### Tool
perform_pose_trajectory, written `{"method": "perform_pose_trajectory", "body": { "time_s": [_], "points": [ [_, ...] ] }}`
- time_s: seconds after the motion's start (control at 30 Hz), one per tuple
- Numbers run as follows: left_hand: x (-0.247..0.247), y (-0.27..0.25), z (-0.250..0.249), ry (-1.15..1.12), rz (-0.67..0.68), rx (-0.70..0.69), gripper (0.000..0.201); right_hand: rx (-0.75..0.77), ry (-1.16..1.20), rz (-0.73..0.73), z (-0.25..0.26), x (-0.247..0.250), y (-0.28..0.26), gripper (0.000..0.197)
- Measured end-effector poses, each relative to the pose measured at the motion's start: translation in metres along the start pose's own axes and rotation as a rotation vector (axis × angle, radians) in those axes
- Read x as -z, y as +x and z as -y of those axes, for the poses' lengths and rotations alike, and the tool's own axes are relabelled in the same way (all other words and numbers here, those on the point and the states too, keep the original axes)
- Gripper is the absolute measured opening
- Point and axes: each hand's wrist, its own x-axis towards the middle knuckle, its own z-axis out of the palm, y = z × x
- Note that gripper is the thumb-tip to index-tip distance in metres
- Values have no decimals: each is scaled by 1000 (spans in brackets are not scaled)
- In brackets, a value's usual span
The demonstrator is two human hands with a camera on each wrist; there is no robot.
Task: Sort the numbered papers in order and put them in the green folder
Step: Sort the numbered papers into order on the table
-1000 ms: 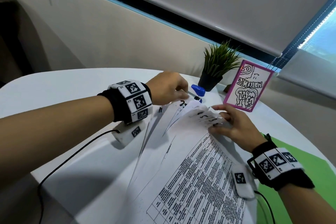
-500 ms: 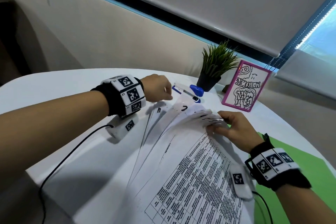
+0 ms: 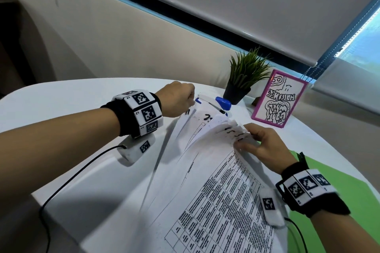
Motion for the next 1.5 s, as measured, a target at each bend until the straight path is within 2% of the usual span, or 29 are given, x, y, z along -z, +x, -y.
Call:
{"method": "perform_pose_trajectory", "body": {
  "time_s": [0.1,0.2,0.3,0.47,0.57,0.77,0.93,1.13,1.33,1.5],
  "points": [
    [-4,-3,-1,-110,31,13,5,68,-104,-53,-1,0,1,34],
    [-6,-8,-2,-106,67,-51,18,83,-171,-26,1,-1,-1,36],
    [-7,-7,-3,-22,76,-51,32,72,-155,-21,1,-1,-3,27],
    [-6,-8,-3,-30,54,-26,35,17,-87,8,0,-1,-4,24],
    [-7,-8,-5,-17,75,-53,34,-18,-87,48,-1,-3,-1,42],
    [-12,-9,-11,24,70,-93,19,-114,-278,172,7,-12,7,69],
    [-7,-9,-9,2,41,-84,26,-134,-271,171,9,-11,8,55],
    [-9,-8,1,-16,53,-58,27,-18,-166,22,3,-4,4,26],
    [-8,-8,1,-9,27,-71,24,3,-137,-10,1,1,-5,25],
    [-6,-8,0,-10,26,-68,23,0,-105,-20,2,0,-6,16]
  ]
}}
